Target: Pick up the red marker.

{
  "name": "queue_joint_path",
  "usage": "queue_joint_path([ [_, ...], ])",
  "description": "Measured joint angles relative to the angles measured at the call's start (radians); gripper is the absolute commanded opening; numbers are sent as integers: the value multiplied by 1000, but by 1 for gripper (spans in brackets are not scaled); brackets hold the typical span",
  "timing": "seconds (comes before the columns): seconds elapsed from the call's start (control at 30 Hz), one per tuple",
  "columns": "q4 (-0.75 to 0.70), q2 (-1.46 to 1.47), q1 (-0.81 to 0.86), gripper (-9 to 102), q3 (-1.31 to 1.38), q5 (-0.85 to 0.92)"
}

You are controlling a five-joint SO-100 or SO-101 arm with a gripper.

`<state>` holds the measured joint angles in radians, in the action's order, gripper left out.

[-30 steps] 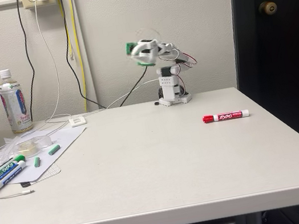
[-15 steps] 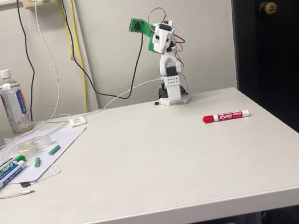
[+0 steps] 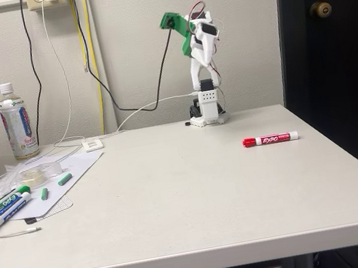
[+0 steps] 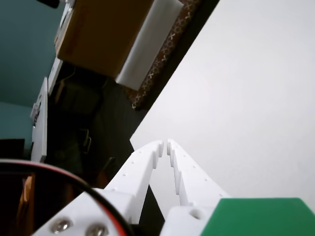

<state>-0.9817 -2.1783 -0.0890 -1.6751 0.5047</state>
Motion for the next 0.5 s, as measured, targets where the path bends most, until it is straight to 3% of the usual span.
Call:
queue_joint_path([
  [0.17, -43, 51, -32, 0, 49, 34],
  [0.5, -451, 402, -124, 1, 526, 34],
])
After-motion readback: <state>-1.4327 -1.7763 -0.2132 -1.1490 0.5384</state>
